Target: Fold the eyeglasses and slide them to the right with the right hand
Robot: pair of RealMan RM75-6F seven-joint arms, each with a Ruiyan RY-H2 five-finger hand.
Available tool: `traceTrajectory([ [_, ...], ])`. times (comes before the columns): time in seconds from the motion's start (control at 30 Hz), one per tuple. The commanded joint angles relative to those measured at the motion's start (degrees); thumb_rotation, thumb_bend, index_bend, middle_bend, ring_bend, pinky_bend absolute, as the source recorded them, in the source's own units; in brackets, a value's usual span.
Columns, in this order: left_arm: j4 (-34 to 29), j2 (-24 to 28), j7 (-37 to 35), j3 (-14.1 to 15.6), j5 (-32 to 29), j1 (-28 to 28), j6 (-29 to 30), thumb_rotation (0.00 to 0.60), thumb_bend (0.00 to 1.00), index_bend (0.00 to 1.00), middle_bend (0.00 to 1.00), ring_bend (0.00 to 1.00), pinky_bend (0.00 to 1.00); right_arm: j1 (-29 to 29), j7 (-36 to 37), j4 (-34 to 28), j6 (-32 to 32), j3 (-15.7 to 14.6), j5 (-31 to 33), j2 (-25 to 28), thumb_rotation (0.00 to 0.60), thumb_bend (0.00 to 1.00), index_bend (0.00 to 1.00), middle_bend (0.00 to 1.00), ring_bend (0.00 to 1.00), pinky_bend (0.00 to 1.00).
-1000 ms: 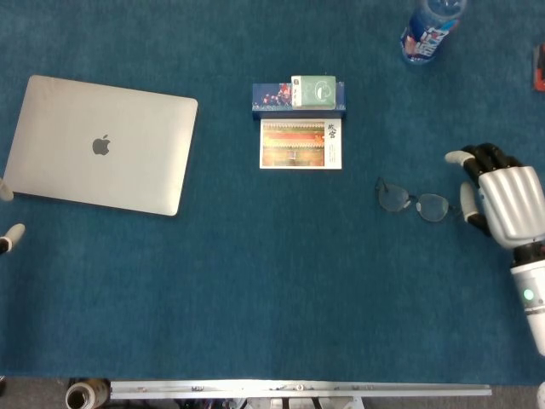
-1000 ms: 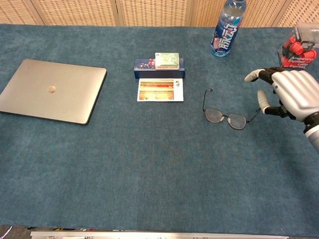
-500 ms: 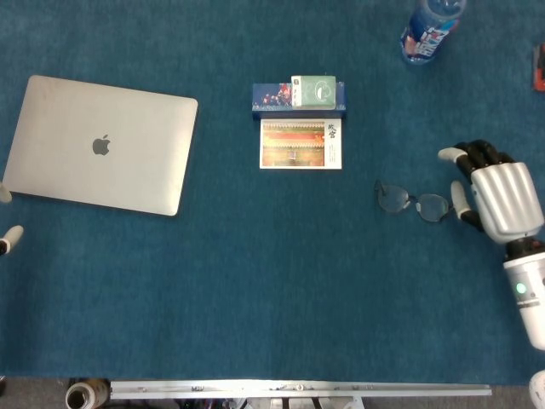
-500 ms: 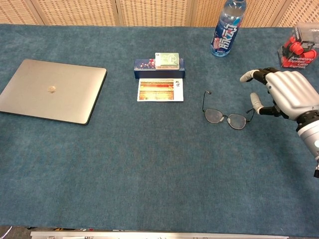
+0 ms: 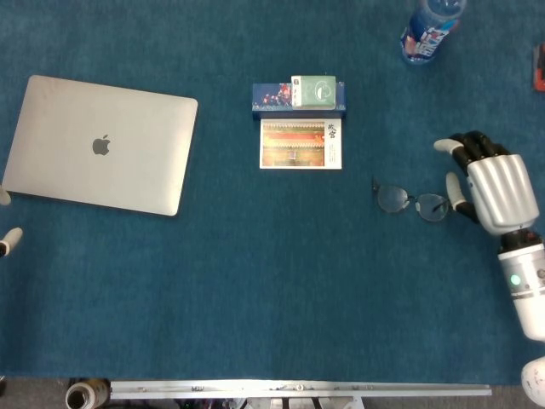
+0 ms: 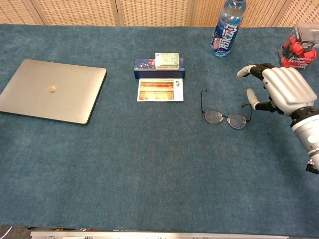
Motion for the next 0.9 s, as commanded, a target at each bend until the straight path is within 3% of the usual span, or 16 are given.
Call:
traceTrajectory([
  [0.03,0.1,0.0,0.0,0.0,-0.1,0.0,-0.1,0.6,0.0,0.5,0.48,0.35,0.54,0.4,0.8,1.3,-0.2,0.1,0.0,-0.9,0.6,0.5,0.31,0.32,0.24,0.45],
  [0.9,0.1,0.1,-0.1,0.0,-0.1,0.0,-0.3,0.6,0.0,0.5,0.48,0.35,0.54,3.2,3.3,8.1,-1.5,1.5,0.6,-5.8,0.6,0.51,0.31,0.32,0.24,0.45],
])
